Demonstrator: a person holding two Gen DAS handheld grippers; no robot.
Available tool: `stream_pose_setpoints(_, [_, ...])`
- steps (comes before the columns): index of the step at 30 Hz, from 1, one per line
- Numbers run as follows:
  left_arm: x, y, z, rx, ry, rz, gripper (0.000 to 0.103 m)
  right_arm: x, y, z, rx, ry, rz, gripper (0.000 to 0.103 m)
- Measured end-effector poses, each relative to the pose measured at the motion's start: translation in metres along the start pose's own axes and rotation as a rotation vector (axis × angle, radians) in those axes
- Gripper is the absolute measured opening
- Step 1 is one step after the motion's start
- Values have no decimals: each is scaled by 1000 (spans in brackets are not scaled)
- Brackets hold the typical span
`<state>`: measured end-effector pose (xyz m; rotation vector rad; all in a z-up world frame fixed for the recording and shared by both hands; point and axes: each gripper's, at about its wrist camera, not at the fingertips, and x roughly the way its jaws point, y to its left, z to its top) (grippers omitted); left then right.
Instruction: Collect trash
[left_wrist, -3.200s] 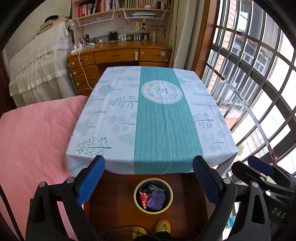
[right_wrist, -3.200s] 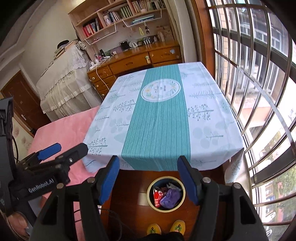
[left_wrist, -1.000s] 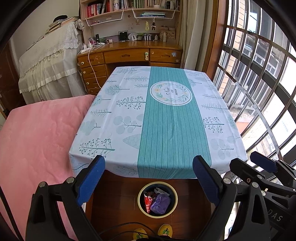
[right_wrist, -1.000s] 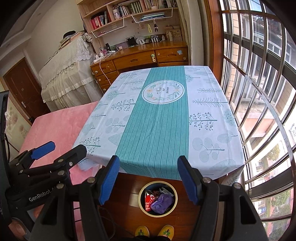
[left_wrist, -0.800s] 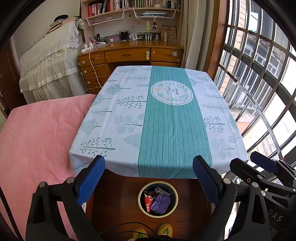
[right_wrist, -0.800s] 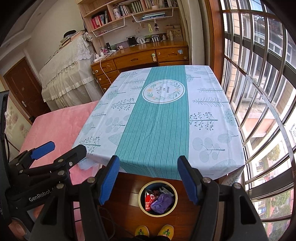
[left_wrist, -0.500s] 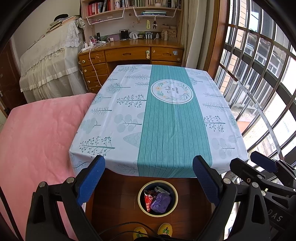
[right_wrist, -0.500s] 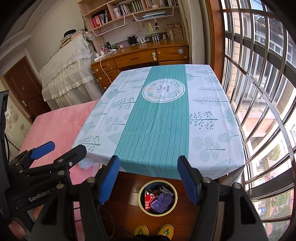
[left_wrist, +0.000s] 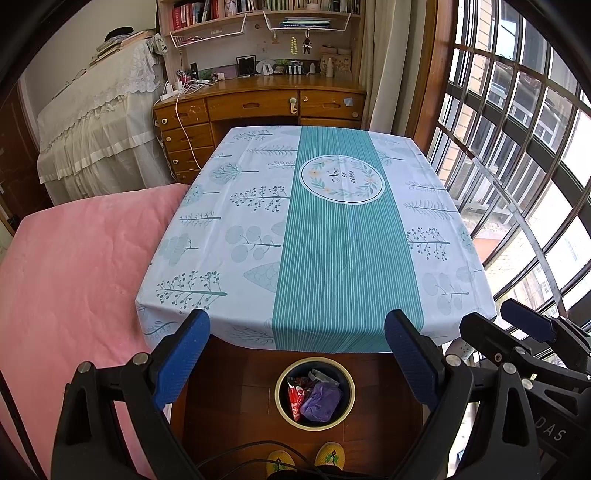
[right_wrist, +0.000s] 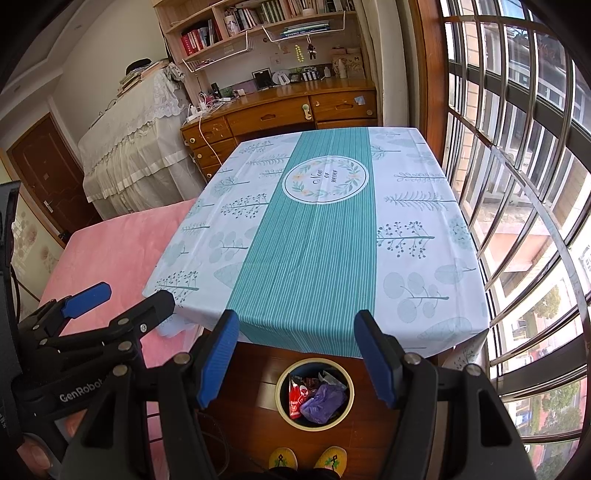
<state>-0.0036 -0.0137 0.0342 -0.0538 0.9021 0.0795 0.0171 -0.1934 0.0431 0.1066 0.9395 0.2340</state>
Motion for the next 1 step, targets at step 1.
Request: stream_pose_setpoints(1, [0, 0, 0, 0, 1, 0, 94, 0, 0, 0, 0, 1, 0, 65])
